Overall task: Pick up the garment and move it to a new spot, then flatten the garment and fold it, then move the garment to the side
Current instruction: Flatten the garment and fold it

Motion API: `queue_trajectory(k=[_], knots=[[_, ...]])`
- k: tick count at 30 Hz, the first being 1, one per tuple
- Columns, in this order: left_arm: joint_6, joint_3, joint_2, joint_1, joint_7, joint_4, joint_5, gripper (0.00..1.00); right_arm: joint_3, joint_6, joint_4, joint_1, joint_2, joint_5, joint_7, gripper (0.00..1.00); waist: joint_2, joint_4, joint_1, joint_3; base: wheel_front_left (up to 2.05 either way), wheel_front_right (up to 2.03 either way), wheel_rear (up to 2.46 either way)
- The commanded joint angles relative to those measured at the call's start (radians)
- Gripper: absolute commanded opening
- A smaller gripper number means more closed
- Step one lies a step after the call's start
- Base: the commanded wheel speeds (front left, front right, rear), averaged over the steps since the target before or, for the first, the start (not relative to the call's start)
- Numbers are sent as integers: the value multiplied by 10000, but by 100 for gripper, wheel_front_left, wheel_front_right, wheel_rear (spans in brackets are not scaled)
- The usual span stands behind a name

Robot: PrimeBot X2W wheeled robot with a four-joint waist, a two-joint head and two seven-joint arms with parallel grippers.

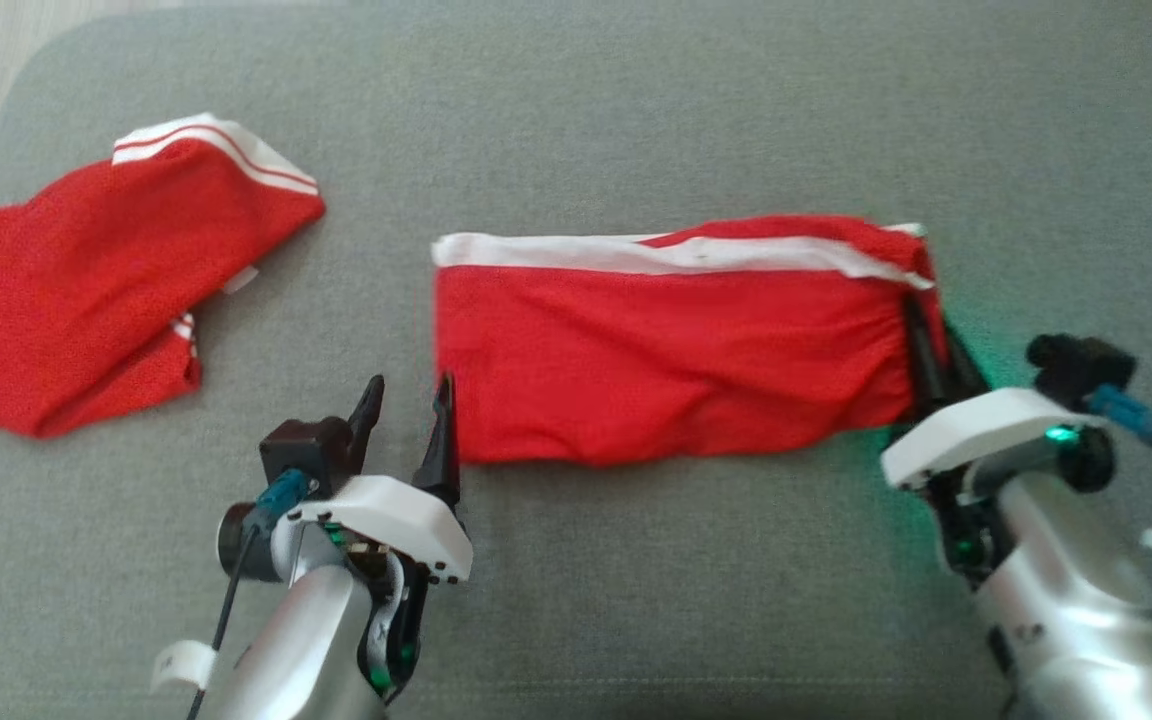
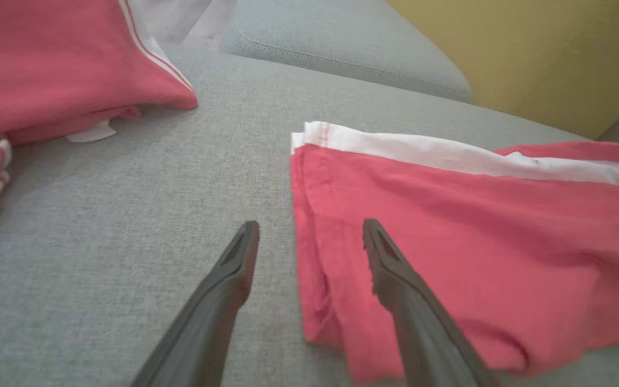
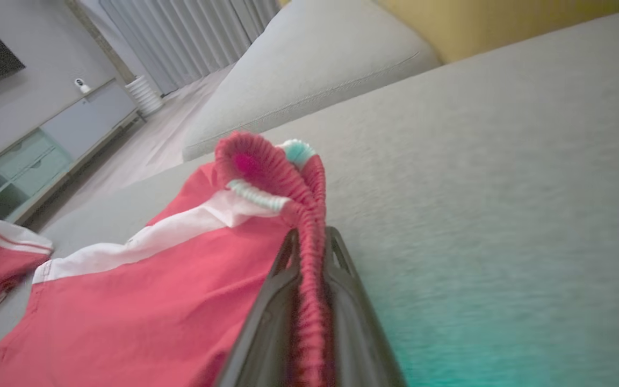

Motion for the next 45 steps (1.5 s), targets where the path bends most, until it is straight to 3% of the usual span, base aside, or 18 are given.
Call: queue_trajectory(k=[1,8,15,23,24,26,30,35,39,45], knots=[[18,288,137,-80,-61,-290,124,100,164,65,-373,102,-167,-6,-65,0,0,-101,0,-105,0,0,0],[-99,12,137,183,-61,-151,-133,100,1565,65,-1191,-40,-168,853,487,0,0,-48,0,-487,0,0,0],[-73,-508,137,407,-61,-120,-481,100,3001,65,-2321,-212,105,2089,1363,0,0,913,0,-690,0,0,0],[-11,-1079,137,461,-61,-172,-586,100,3233,65,-1169,-849,629,1999,1011,0,0,2402,0,-616,0,0,0],[7,-1123,137,473,-61,-173,-603,100,3267,65,-1018,-938,704,2000,898,24,0,2515,0,-602,0,0,0],[21,-1179,137,493,-61,-179,-606,100,3374,65,-907,-1055,823,2186,686,100,0,2653,0,-582,0,0,0],[121,-1089,137,560,-61,-210,-597,100,3585,65,-866,-1157,899,2459,274,100,0,2561,0,-618,0,0,0],[180,-803,137,586,-61,-365,-452,100,3147,65,-368,-1098,665,1896,-33,100,0,1889,0,-715,0,0,0],[341,-369,137,564,-61,-577,-106,100,1811,65,-459,-756,321,884,-58,100,0,1138,0,-769,0,0,0],[486,254,137,631,-61,-862,336,100,-15,65,-960,154,366,-562,-62,100,0,275,0,-814,0,0,0]])
